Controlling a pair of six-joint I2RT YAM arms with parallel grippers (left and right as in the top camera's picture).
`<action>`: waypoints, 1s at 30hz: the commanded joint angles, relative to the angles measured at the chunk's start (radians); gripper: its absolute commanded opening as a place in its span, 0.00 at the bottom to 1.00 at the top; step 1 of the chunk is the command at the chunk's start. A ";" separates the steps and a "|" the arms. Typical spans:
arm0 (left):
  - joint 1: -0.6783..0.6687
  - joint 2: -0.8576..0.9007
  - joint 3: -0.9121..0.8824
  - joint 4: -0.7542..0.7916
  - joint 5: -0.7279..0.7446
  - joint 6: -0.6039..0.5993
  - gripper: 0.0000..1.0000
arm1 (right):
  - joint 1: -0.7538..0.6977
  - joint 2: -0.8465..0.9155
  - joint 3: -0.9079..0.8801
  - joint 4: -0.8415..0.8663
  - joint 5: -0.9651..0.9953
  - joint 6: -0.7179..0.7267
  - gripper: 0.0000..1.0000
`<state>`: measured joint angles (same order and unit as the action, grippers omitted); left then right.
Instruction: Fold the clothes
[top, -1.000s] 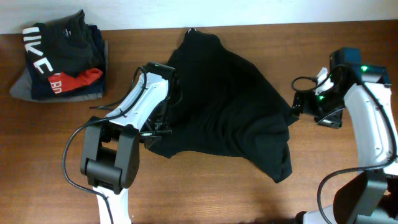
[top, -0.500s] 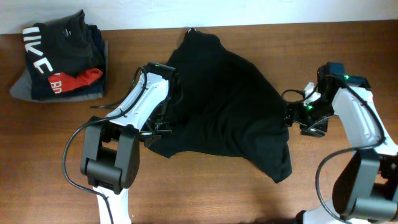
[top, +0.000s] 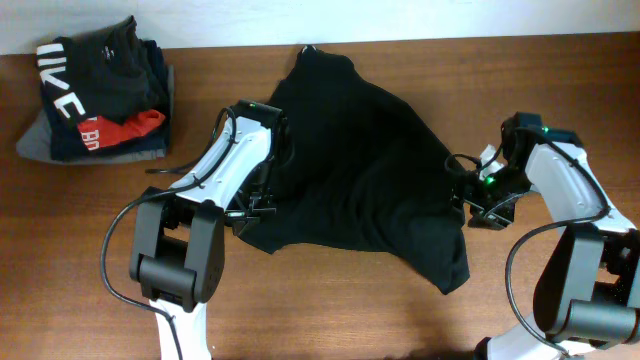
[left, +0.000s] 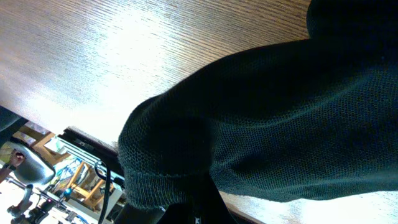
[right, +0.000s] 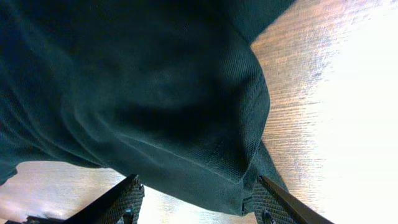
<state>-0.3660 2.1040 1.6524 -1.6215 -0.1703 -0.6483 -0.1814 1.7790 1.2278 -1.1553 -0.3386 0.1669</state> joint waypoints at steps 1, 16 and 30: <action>0.000 -0.005 0.014 0.004 -0.021 0.016 0.01 | 0.005 0.008 -0.033 0.009 0.006 0.026 0.62; 0.000 -0.005 0.014 0.005 -0.021 0.016 0.01 | 0.005 0.008 -0.106 0.145 0.006 0.058 0.41; 0.001 -0.005 0.014 -0.004 -0.022 0.047 0.02 | -0.084 0.008 0.009 0.174 0.176 0.104 0.04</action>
<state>-0.3660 2.1040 1.6524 -1.6161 -0.1734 -0.6247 -0.2073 1.7836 1.1488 -0.9546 -0.2577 0.2581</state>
